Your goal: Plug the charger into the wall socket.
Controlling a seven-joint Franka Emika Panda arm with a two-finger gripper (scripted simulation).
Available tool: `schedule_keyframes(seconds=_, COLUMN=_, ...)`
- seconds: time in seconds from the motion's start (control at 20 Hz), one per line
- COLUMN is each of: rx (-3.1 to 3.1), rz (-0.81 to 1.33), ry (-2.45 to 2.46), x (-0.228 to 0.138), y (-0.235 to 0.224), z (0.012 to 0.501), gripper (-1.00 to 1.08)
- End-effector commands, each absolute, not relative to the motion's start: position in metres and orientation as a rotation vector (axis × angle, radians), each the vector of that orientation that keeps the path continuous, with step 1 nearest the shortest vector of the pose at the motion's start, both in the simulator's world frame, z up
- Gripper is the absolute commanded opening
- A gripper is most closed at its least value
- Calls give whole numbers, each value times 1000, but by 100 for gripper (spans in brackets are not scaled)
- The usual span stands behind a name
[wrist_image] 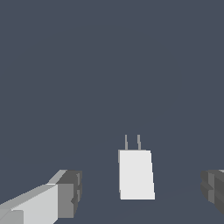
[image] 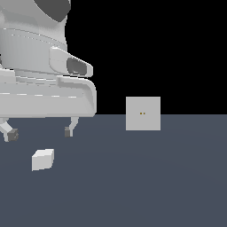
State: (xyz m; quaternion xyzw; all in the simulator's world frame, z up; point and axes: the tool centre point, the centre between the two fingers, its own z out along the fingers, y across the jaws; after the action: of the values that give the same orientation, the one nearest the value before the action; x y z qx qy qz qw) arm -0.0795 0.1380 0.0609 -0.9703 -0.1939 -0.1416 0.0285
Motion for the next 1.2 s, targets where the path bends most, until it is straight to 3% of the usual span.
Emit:
schedule_keyframes(seconds=0.0, rx=-2997, rz=-435, ry=-595, x=-79, y=137, z=61, gripper=100)
schedule_keyframes(seconds=1.15, rx=-2999, rz=-431, ry=-592, x=-79, y=136, z=12, gripper=100)
